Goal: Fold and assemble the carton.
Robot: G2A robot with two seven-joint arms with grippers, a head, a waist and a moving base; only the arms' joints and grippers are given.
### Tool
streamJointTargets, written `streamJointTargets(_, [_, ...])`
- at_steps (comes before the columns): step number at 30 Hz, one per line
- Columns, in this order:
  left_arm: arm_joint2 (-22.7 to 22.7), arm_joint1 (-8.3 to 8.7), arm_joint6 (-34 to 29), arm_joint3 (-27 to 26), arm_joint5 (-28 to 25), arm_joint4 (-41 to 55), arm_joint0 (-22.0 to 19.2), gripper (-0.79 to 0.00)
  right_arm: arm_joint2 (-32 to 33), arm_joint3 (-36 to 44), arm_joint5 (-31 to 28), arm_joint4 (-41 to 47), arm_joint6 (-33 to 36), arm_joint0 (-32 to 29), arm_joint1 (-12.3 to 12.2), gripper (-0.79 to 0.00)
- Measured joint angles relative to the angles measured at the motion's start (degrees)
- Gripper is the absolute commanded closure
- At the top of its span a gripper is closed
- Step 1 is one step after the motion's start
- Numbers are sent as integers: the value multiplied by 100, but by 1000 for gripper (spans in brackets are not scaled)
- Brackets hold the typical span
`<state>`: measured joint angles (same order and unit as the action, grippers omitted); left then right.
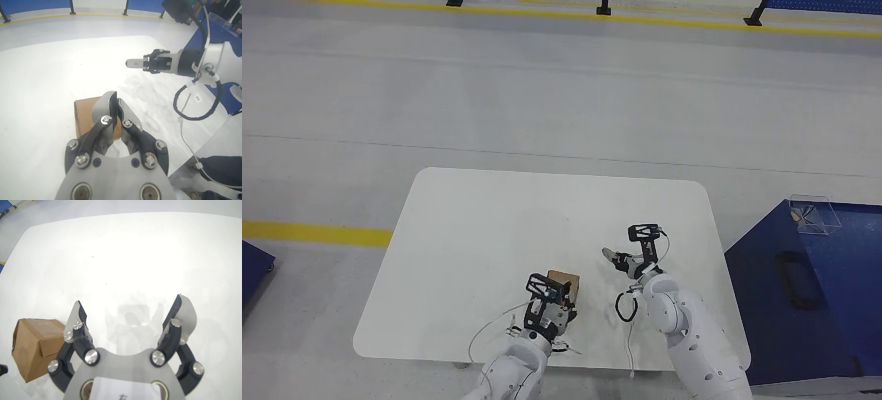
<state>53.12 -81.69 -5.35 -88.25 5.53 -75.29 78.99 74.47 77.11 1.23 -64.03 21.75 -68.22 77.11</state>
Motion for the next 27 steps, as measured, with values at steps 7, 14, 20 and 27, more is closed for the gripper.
streamJointTargets(7, [-51, -64, -316, 278, 164, 189, -153, 0, 0, 0, 0, 0, 0, 0, 0, -785])
streamJointTargets(14, [-52, -79, 23, 244, 25, 315, -61, 0, 0, 0, 0, 0, 0, 0, 0, -785])
streamJointTargets(20, [-47, -113, 175, 259, 12, 461, -96, 0, 0, 0, 0, 0, 0, 0, 0, -785])
streamJointTargets(27, [-33, -122, 33, 360, 186, 323, -95, 0, 0, 0, 0, 0, 0, 0, 0, -785])
